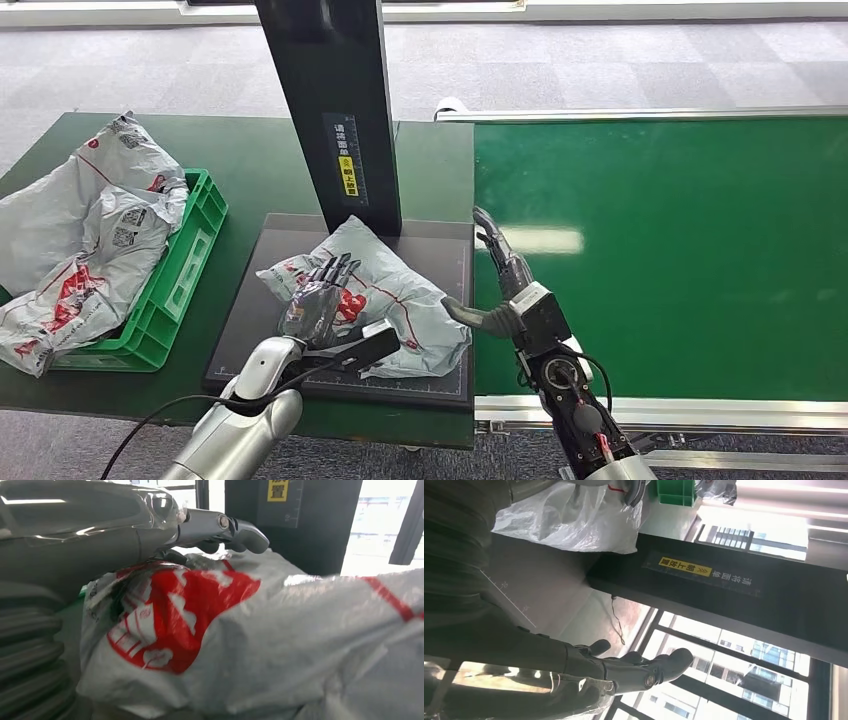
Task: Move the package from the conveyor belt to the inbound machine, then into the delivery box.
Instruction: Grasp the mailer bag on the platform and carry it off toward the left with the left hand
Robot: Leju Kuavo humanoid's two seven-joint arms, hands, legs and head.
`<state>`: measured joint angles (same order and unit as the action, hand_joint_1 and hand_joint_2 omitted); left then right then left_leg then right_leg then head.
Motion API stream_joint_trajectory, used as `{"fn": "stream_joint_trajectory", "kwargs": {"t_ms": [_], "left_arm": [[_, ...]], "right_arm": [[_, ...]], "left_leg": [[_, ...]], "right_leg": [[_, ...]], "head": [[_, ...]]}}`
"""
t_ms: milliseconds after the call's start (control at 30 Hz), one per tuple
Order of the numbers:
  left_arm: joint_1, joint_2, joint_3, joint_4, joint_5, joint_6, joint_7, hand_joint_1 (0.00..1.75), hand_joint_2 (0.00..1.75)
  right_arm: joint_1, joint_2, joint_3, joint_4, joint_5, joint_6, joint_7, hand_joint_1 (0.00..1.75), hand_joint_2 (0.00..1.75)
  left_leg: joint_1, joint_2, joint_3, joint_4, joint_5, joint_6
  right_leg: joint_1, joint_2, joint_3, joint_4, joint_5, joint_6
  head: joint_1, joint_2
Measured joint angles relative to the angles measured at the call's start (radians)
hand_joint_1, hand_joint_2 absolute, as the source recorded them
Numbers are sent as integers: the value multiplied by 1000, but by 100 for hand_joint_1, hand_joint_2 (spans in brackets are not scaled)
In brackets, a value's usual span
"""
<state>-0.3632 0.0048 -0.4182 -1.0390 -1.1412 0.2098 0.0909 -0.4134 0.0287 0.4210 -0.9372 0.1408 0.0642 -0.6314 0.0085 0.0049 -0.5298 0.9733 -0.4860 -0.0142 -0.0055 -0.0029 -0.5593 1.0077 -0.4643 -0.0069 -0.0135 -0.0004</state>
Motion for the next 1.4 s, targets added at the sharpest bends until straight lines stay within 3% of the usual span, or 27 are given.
{"fn": "stream_joint_trajectory", "kwargs": {"t_ms": [100,267,433,700,833,900,1033,1200,1400], "left_arm": [[0,-4,12,22,22,3,-38,174,175],[1,-5,36,43,108,54,-120,175,175],[13,-5,58,41,185,135,-193,175,175],[65,-2,78,-27,290,312,-358,175,175],[100,-1,89,-103,344,451,-487,175,175],[115,-2,100,-147,356,478,-530,175,175],[134,-6,121,-200,354,483,-571,175,175],[180,-65,228,-313,285,483,-759,175,175],[214,-114,330,-552,202,483,-786,175,175]], "right_arm": [[19,0,-14,-10,-8,16,1,0,175],[65,1,-52,-37,-71,54,17,0,175],[117,2,-98,-67,-159,89,35,0,175],[166,3,-132,-115,-168,90,44,0,175],[169,7,-138,-121,-169,86,48,0,175],[169,9,-140,-121,-169,83,48,0,175],[169,11,-141,-121,-169,82,48,0,175],[168,13,-141,-121,-179,79,45,0,175],[168,17,-141,-119,-184,79,40,0,175]], "left_leg": [[0,0,0,0,2,0],[0,0,0,0,3,0],[0,0,-2,1,3,0],[0,1,-10,1,3,0],[0,1,-12,1,3,0],[0,1,-13,1,3,0],[0,1,-13,1,3,0],[0,1,-14,1,3,0],[0,1,-15,1,3,0]], "right_leg": [[0,0,0,0,2,0],[0,0,-1,0,3,1],[0,0,-4,0,3,1],[0,0,-13,0,3,1],[0,0,-15,0,3,1],[0,0,-15,0,3,1],[0,0,-16,0,3,1],[0,0,-16,0,3,1],[0,0,-18,0,3,1]], "head": [[0,0],[0,0],[0,0],[0,0],[0,0],[0,0],[0,0],[0,0],[0,0]]}}
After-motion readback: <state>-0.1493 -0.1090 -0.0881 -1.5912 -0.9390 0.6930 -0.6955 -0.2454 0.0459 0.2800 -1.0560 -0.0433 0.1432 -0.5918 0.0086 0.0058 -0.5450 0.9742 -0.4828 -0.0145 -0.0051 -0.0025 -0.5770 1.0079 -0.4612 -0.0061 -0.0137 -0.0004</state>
